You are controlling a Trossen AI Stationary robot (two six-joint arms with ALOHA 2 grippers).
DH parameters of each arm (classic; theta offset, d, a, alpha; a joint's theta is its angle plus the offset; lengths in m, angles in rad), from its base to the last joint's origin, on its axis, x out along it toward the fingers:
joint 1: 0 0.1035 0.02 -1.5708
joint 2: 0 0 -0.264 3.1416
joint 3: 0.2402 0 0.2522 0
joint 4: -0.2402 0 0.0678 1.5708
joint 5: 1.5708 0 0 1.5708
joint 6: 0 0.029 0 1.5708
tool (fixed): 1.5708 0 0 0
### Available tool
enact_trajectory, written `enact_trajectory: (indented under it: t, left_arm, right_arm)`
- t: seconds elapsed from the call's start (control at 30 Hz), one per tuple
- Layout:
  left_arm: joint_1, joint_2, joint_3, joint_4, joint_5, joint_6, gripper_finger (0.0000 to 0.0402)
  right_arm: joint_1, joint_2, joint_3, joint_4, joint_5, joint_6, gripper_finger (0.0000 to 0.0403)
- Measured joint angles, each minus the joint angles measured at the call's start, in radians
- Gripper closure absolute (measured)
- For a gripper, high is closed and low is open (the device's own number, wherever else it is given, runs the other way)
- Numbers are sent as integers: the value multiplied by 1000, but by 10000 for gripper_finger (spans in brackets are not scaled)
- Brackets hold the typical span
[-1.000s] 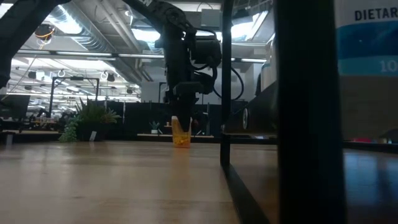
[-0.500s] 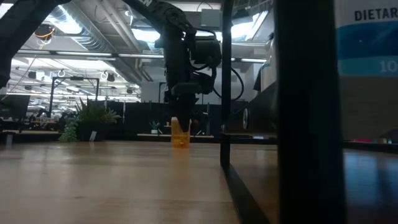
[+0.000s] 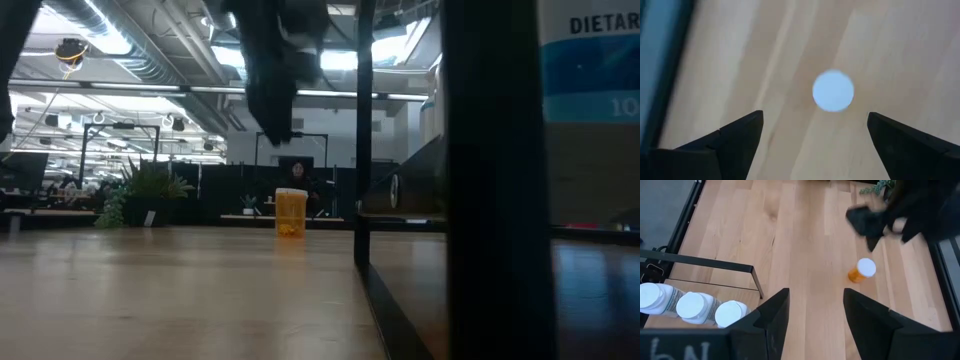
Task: Pick and place medicine bottles onto shelf by color
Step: Put the orange pill bottle on the shelf
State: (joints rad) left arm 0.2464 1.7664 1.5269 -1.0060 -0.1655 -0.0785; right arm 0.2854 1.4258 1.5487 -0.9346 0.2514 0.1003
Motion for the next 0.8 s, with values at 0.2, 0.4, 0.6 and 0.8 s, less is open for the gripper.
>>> enact_trajectory:
  t: [0.2, 0.4, 0.6, 0.8]
  left_arm:
    - [-72, -166, 0, -6, -28, -27, 51]
    - [-194, -276, 0, -11, -113, -55, 51]
    - [-313, -327, -1, -16, -203, -137, 51]
    - [-404, -370, -3, -80, -315, -261, 51]
  right_arm:
    - [0, 0, 0, 3, -1, -1, 215]
    - [0, 0, 0, 3, 0, -1, 215]
    - [0, 0, 0, 14, 0, -4, 215]
    - [0, 0, 0, 96, -7, 44, 215]
